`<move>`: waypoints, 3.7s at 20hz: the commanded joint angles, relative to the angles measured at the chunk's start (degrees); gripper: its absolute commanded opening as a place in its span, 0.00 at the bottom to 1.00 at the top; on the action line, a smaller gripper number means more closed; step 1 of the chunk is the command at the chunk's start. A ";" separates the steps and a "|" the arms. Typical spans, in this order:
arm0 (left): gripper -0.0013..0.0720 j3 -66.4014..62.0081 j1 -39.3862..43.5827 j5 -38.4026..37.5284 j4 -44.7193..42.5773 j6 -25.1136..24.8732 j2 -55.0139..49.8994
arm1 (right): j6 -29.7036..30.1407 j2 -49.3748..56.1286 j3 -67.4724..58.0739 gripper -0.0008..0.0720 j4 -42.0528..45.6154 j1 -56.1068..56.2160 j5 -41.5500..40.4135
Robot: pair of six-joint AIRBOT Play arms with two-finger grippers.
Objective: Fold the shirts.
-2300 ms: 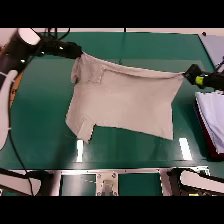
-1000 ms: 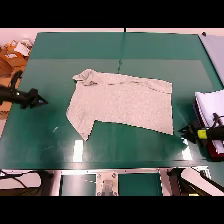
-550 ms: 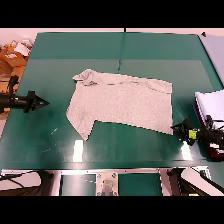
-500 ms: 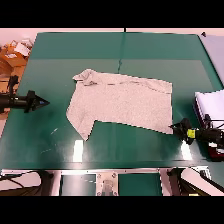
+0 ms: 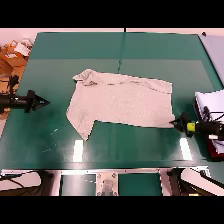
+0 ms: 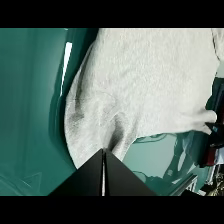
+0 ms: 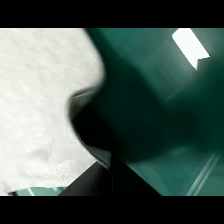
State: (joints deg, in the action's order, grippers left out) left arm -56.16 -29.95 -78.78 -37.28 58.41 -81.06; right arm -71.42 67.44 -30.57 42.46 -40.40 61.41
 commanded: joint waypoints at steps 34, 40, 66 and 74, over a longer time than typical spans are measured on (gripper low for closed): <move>0.05 5.90 20.55 14.84 -5.53 4.52 -0.63 | -3.72 -1.95 -6.91 0.02 7.50 0.13 4.63; 0.04 -17.59 19.85 11.98 -5.35 6.12 19.06 | -6.86 -12.66 -29.18 0.02 1.44 8.04 11.89; 0.05 -25.57 19.91 17.33 -3.28 13.03 19.74 | -8.57 -11.15 -37.59 0.02 5.11 19.15 -7.19; 0.05 -22.53 26.86 34.73 -1.18 7.08 -8.28 | -7.39 20.37 -39.06 0.02 3.37 22.67 -21.07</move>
State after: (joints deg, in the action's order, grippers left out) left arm -79.61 -5.26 -52.27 -39.35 67.16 -81.38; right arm -79.33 77.97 -68.23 46.44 -18.48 44.40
